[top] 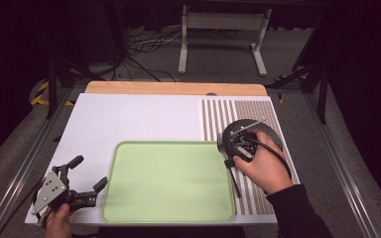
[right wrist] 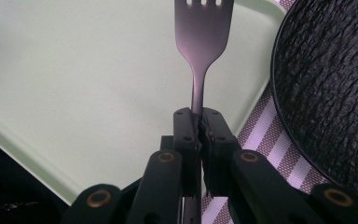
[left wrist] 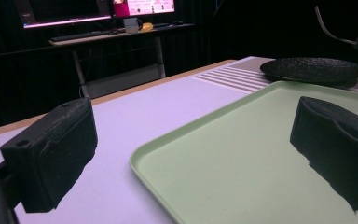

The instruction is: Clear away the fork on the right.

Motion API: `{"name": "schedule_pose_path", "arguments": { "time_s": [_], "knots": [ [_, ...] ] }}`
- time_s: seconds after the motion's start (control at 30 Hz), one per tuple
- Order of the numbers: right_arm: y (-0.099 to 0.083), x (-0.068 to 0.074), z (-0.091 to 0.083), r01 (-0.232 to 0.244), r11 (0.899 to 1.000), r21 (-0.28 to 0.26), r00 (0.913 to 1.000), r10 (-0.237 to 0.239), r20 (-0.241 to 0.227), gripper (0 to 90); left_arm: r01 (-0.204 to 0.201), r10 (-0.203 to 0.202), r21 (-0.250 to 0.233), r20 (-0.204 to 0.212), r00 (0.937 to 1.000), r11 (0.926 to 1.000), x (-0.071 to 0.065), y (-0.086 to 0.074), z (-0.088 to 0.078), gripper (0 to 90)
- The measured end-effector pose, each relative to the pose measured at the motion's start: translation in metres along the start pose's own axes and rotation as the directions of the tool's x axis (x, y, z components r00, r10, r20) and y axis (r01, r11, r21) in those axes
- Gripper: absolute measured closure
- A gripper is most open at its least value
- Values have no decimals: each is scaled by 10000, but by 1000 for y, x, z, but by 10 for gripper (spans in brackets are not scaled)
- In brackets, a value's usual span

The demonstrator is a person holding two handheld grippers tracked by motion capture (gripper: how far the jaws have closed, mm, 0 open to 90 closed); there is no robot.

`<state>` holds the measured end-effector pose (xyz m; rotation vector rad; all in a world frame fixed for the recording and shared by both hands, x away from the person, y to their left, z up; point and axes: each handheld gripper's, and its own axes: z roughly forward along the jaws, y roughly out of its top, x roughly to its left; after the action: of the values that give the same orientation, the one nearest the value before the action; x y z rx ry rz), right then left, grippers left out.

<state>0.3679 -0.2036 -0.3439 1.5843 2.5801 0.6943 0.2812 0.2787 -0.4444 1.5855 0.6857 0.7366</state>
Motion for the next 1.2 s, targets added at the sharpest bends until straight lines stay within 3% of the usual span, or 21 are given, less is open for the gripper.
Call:
{"name": "schedule_pose_path", "arguments": {
  "time_s": [0.23,0.5,0.77,1.2],
  "knots": [
    [2,6,6,-240,9997,-92,9994,243,255,853,2,-2,-4,6,10000,10000,0,0,0,12],
    [3,12,17,-424,9990,-116,9988,426,244,852,-24,24,4,5,10000,10000,0,0,0,12],
    [3,15,29,-345,9993,136,9992,342,230,852,-49,49,-1,-4,10000,10000,0,0,0,12],
    [2,15,48,-744,9957,550,9971,734,201,850,-7,7,-5,-6,10000,10000,0,0,0,12]
  ]
}}
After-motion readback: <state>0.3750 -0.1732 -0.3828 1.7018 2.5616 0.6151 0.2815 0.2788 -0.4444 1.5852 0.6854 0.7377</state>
